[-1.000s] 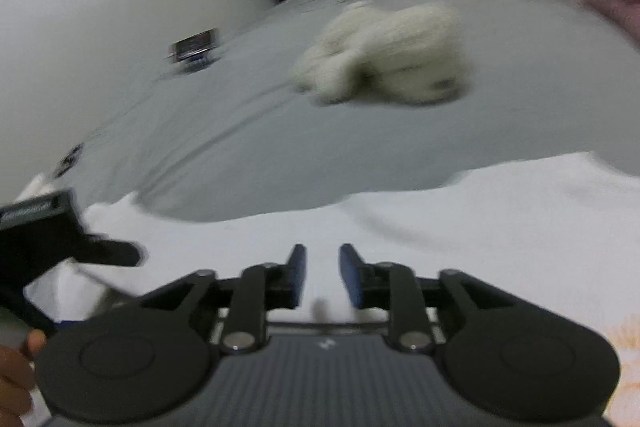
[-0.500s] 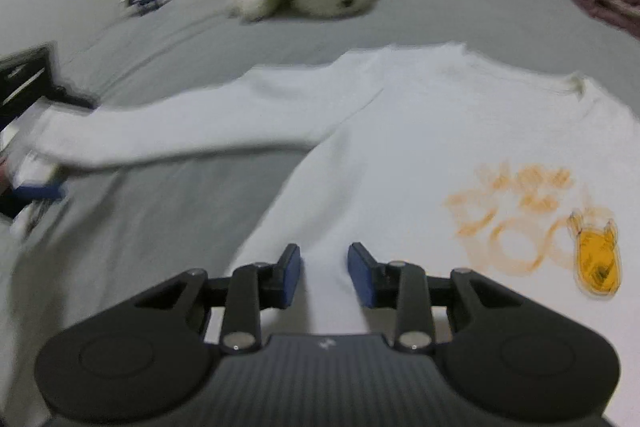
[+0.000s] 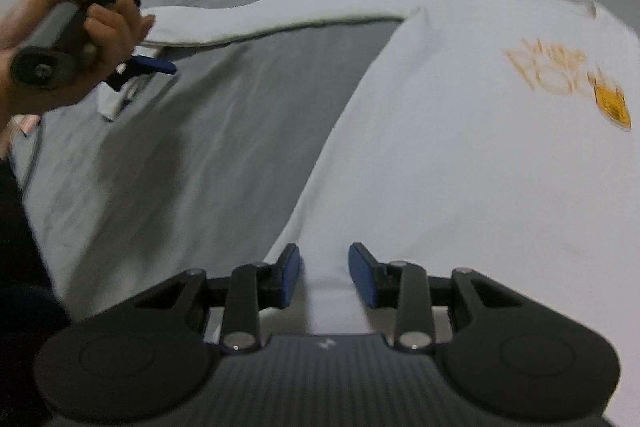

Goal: Fold clothes

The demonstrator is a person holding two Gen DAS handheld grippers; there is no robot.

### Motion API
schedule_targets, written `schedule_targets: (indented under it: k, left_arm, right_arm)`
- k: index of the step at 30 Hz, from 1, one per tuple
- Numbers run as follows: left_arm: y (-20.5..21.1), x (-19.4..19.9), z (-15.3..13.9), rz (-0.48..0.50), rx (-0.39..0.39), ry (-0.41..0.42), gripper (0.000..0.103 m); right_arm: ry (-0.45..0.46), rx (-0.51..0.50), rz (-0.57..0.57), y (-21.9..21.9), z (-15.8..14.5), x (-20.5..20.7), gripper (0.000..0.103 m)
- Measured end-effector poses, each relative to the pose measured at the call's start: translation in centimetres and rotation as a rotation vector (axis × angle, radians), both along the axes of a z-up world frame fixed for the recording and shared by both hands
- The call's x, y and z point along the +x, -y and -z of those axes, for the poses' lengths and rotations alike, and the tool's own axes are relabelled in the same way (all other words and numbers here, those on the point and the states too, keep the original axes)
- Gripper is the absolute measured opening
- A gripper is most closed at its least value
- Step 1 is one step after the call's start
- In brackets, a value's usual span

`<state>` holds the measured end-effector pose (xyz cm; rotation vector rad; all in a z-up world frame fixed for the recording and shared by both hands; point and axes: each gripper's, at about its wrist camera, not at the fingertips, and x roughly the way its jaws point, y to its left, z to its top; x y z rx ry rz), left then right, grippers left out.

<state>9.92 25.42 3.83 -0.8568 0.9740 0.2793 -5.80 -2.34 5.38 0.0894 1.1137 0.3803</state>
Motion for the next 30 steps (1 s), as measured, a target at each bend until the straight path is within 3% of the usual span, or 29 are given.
schedule_targets:
  k: [11, 16, 20, 22, 25, 30]
  left_arm:
    - [0.7, 0.0, 0.2, 0.031, -0.015, -0.013, 0.103]
    - [0.8, -0.1, 0.2, 0.036, -0.011, -0.013, 0.103]
    - [0.9, -0.1, 0.2, 0.039, -0.008, -0.013, 0.103]
    - [0.9, -0.1, 0.2, 0.041, -0.006, -0.013, 0.103]
    - [0.7, -0.2, 0.2, 0.037, -0.009, -0.014, 0.103]
    - [0.3, -0.3, 0.1, 0.024, -0.014, -0.009, 0.103]
  right_arm:
    - [-0.153, 0.090, 0.191, 4.2, -0.6, -4.7, 0.036]
    - [-0.177, 0.158, 0.286, 8.0, -3.4, -6.6, 0.043]
    - [-0.049, 0.073, 0.395, 11.7, -4.8, -6.4, 0.057]
    - [-0.012, -0.053, 0.456, 13.2, -3.5, -5.7, 0.057]
    - [-0.008, -0.150, 0.502, 15.0, -0.6, -5.2, 0.057]
    - [0.022, -0.218, 0.446, 14.6, -0.2, -6.0, 0.059]
